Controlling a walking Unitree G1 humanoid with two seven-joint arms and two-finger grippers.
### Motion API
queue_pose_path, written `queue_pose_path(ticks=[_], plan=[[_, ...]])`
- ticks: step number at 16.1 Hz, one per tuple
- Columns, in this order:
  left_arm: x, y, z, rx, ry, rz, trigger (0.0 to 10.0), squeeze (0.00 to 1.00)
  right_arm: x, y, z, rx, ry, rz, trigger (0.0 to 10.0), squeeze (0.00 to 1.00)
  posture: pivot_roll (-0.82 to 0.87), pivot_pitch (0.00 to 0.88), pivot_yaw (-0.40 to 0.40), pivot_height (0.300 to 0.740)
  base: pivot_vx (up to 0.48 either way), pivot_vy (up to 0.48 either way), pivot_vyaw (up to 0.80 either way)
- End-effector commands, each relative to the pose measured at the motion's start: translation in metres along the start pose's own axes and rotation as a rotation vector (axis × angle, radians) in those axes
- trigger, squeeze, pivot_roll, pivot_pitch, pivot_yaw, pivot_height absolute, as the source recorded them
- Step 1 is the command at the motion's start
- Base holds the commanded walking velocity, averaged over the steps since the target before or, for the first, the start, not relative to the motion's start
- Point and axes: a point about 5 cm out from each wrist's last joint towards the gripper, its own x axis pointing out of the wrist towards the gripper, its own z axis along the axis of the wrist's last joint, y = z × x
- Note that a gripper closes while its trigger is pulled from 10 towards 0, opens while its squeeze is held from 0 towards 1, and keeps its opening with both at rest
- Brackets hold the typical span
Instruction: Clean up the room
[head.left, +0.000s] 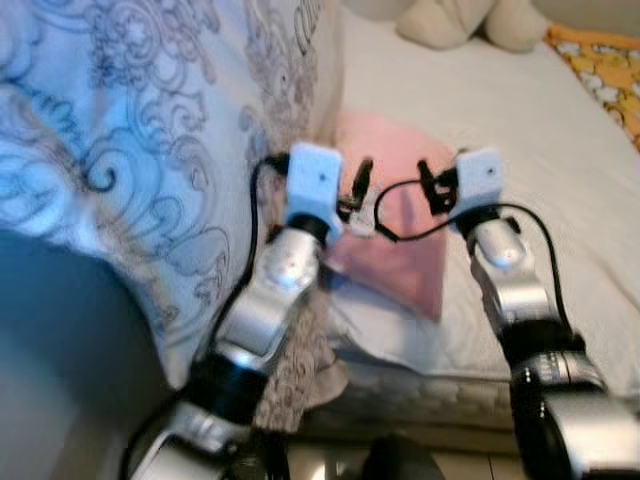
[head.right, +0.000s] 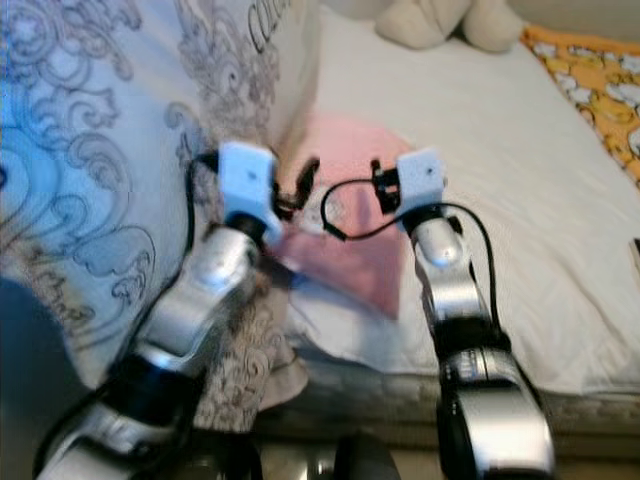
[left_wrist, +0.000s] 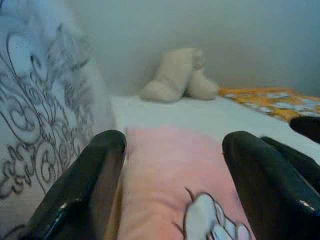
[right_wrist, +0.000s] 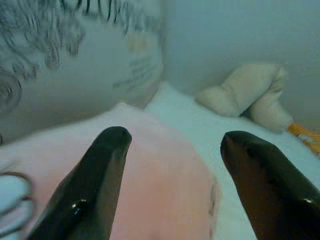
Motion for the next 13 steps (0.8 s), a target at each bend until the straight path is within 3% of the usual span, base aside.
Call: queue_pose_path(ticks=[1,2,3,4,5,7,8,11,13], plan=[[-0.011,0.008,-0.011,-0.009,0.045,-0.006,10.0,1.00,-0.017,0.000,-0.008,0.001,0.023,-0.036,10.0,1.00,-0.06,0.000,-0.024,0.703,0.000,0.000,0.00],[-0.018,0.013,-0.018,-0.012,0.070,-0.008,10.0,1.00,-0.026,0.006,-0.012,0.000,0.030,-0.019,10.0,1.00,-0.06,0.000,-0.017,0.703,0.000,0.000,0.00],[-0.026,0.022,-0.026,-0.005,0.101,0.010,10.0,0.00,-0.039,0.013,-0.015,0.006,0.029,-0.009,10.0,0.88,-0.06,0.000,-0.013,0.703,0.000,0.000,0.00],[-0.035,0.029,-0.027,0.040,0.104,0.007,10.0,0.00,-0.057,0.020,-0.016,0.008,0.028,0.001,10.0,0.00,-0.06,0.000,-0.013,0.703,0.000,0.000,0.00],[-0.041,0.034,-0.027,0.041,0.104,0.015,10.0,0.00,-0.071,0.028,-0.018,0.022,0.041,0.041,10.0,0.00,-0.06,0.000,-0.013,0.703,0.000,0.000,0.00],[-0.044,0.037,-0.029,0.027,0.109,0.020,10.0,0.00,-0.079,0.030,-0.020,0.032,0.050,0.054,10.0,0.00,-0.06,0.000,-0.013,0.703,0.000,0.000,0.00],[-0.051,0.041,-0.033,0.048,0.122,0.042,10.0,0.00,-0.095,0.033,-0.023,0.109,0.065,0.102,10.0,0.00,-0.05,0.000,-0.009,0.703,0.000,0.000,0.00],[-0.054,0.043,-0.034,0.104,0.113,0.025,10.0,0.00,-0.107,0.036,-0.020,0.152,0.076,0.154,10.0,0.00,-0.05,0.000,-0.016,0.703,0.000,0.000,0.00],[-0.063,0.054,-0.044,0.176,0.101,0.066,10.0,0.00,-0.114,0.024,-0.044,0.165,0.205,0.056,10.0,0.00,-0.04,0.000,-0.018,0.703,0.000,0.000,0.00]])
